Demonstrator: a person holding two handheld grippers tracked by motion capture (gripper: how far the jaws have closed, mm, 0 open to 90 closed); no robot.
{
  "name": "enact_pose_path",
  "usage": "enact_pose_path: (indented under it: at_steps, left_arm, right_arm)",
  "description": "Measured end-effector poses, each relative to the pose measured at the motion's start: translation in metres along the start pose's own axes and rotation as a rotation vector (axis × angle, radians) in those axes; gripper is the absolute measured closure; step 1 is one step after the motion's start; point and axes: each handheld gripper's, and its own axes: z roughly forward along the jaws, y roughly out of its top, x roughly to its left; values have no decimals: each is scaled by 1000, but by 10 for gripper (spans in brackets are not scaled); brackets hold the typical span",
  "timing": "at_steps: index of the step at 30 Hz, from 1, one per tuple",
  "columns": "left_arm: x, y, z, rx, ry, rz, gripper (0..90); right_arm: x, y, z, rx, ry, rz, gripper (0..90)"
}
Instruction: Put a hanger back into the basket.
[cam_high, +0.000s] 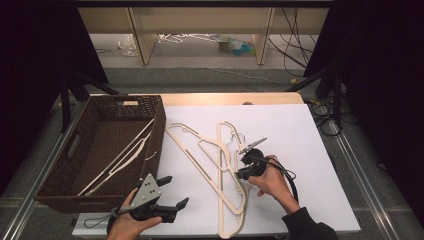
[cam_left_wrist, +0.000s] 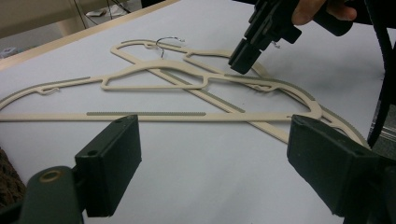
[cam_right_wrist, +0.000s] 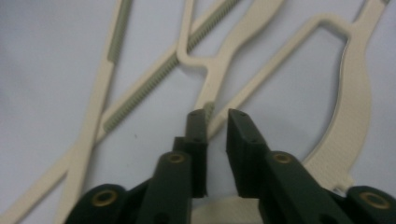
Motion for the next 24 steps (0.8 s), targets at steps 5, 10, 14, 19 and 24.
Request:
enact_pose_path:
  at_steps: [5, 10, 14, 19, 24]
  left_arm:
    - [0, 0, 1, 5, -4, 3, 176]
    - [-1, -1, 1, 6, -2, -2, 176]
    - [-2, -1, 1, 5, -5, -3, 177]
    - [-1, -1, 2, 10, -6, 3, 179]
    - [-2, -1, 3, 10, -16, -6, 179]
  right_arm:
    - [7, -1, 4, 38, -3, -21, 660]
    - [7, -2, 4, 62, 34, -37, 661]
    - [7, -3, 7, 75, 55, -41, 717]
    - [-2, -4, 0, 81, 22, -30, 757]
    - [-14, -7, -3, 83, 6, -12, 767]
